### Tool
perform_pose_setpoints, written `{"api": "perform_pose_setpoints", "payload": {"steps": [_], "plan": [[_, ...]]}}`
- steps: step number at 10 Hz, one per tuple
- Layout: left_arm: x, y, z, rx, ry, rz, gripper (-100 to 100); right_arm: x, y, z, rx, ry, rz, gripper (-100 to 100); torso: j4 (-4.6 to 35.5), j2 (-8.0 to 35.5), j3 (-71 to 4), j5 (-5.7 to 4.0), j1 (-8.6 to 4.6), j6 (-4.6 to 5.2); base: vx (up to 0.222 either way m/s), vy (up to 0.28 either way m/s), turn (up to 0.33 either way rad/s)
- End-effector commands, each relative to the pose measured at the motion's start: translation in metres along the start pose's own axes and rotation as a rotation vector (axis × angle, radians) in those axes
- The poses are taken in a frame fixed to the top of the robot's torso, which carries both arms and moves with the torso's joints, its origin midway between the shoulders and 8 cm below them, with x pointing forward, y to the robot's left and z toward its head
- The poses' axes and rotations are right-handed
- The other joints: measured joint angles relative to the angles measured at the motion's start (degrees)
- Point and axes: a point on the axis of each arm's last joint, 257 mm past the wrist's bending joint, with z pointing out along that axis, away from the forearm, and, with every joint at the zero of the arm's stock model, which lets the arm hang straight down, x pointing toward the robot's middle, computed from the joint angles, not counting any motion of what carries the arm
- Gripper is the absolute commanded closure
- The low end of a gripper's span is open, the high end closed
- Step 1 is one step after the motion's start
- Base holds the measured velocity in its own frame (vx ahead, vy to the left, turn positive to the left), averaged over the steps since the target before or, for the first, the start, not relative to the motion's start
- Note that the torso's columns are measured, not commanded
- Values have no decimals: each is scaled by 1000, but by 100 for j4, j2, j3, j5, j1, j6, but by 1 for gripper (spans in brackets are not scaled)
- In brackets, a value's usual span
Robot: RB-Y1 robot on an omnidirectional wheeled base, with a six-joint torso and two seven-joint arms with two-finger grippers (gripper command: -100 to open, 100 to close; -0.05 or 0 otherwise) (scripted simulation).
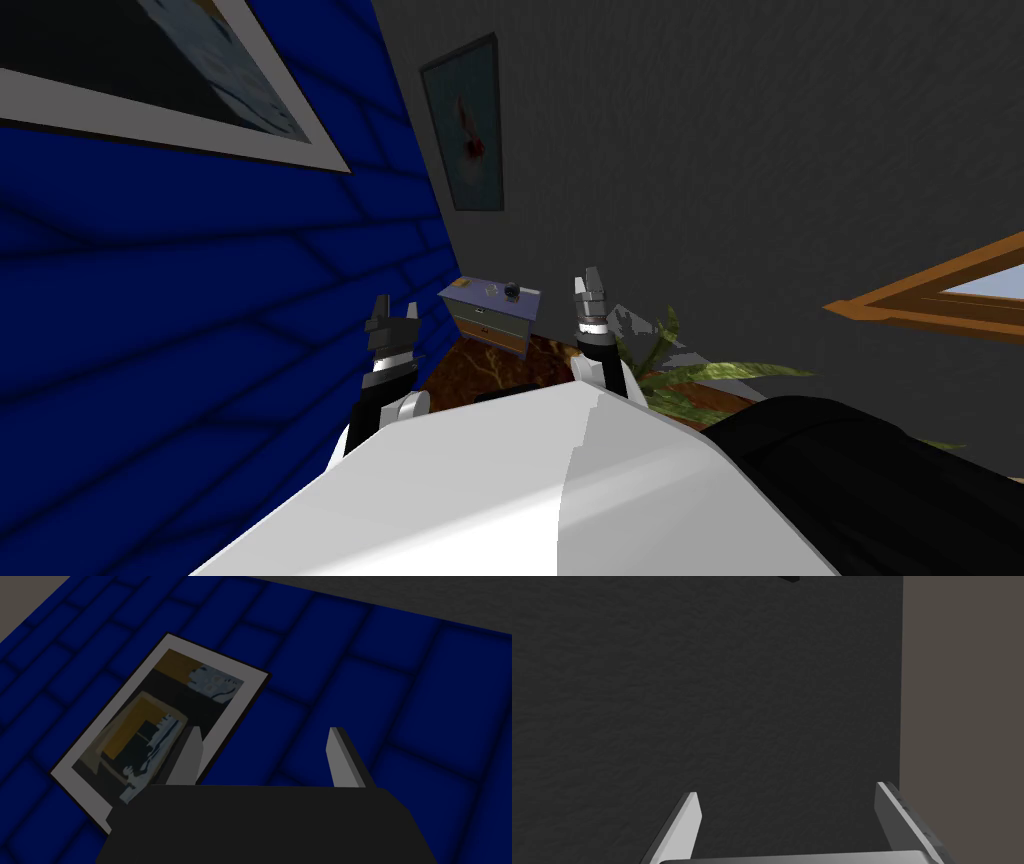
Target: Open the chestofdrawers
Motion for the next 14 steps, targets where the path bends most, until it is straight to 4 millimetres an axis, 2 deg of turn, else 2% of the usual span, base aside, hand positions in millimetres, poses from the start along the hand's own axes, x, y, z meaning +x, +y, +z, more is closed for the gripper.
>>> {"api": "perform_pose_setpoints", "payload": {"steps": [1, 9, 10, 11, 14], "plan": [[0, 0, 0, 0, 0, 0, 0, 0, 0, 0, 0, 0, 0, 0, 235, 232, -467, 0, 0, 0, 0, 0, 0], [0, 0, 0, 0, 0, 0, 0, 0, 0, 0, 0, 0, 0, 0, 3537, 3539, -7073, 0, 0, 0, 0, 0, 0], [4, 5, -1, -10, 30, 14, -100, 0, 0, 0, 0, 0, 0, 0, 3960, 3962, -7919, 0, 0, 0, 14, 3, -23], [6, 10, -2, -18, 51, 22, -100, 0, 0, 0, 0, 0, 0, 0, 4148, 4152, -8315, 1, 2, 0, 18, 8, -29], [11, 31, -6, -43, 103, 41, -100, 0, 0, 0, 0, 0, 0, 0, 4224, 4220, -8460, 1, 2, 0, 35, 16, -48]]}}
